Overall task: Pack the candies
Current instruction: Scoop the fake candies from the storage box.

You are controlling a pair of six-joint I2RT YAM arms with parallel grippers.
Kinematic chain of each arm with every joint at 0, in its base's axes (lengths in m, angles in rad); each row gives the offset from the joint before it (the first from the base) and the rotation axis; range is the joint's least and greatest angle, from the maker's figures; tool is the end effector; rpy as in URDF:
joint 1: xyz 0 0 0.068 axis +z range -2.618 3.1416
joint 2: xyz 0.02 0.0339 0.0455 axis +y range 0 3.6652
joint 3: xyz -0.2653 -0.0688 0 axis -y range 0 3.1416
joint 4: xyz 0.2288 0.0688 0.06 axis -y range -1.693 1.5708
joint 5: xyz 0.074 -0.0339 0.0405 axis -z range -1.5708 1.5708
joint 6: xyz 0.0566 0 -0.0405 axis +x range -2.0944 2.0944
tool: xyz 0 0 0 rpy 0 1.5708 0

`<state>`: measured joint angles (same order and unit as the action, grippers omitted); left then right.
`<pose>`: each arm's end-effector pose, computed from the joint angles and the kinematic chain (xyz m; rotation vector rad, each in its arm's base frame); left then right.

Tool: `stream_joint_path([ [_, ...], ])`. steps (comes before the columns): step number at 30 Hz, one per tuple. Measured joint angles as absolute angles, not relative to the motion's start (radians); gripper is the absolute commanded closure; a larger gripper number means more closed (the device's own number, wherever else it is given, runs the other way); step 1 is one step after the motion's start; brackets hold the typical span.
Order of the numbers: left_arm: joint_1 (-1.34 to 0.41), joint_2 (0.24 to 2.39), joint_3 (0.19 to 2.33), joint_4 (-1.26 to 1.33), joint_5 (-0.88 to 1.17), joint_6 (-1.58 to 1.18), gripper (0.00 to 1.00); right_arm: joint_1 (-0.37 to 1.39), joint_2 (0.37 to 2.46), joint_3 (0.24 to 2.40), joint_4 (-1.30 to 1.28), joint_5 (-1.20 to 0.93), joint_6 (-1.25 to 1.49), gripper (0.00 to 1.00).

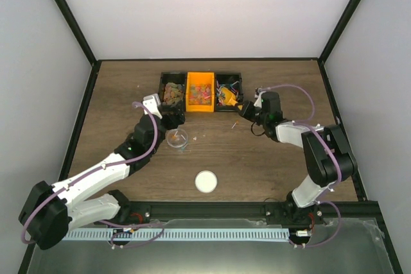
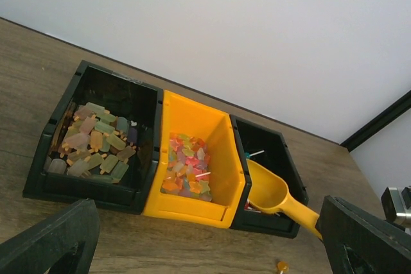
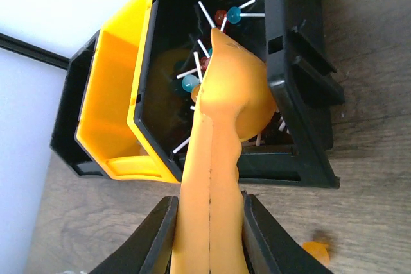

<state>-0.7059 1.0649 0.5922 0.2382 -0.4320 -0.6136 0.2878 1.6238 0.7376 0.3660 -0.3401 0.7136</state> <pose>0.2014 -0.1405 0.2657 -0.2272 1.8037 -0.5559 0.3166 0.1134 0.1758 0.2502 2.1913 0.9413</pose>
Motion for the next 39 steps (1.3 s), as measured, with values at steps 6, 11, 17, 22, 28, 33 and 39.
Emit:
stream_joint_path([
  [6,-0.705,1.066,0.59,0.239,-0.427,-0.621,0.04,0.26,1.624,0.715,0.406,-0.416,0.813,0.99],
  [11,-0.705,1.066,0.587,0.239,-0.424,-0.624,0.05,0.257,1.616,0.706,0.416,-0.435,0.867,0.99],
  [17,-0.7,1.066,0.587,0.238,-0.416,-0.627,0.05,0.257,1.566,0.697,0.403,-0.433,0.905,0.99],
  [22,-0.7,1.066,0.587,0.239,-0.413,-0.629,0.05,0.257,1.541,0.683,0.403,-0.426,0.938,0.99],
  [28,-0.7,1.065,0.587,0.239,-0.405,-0.63,0.05,0.257,1.507,0.65,0.397,-0.394,0.967,0.99],
  [33,-0.7,1.065,0.587,0.239,-0.399,-0.631,0.05,0.253,1.466,0.62,0.406,-0.373,1.008,0.99],
  [39,-0.7,1.066,0.587,0.239,-0.397,-0.635,0.05,0.247,1.429,0.567,0.463,-0.378,1.061,0.99],
])
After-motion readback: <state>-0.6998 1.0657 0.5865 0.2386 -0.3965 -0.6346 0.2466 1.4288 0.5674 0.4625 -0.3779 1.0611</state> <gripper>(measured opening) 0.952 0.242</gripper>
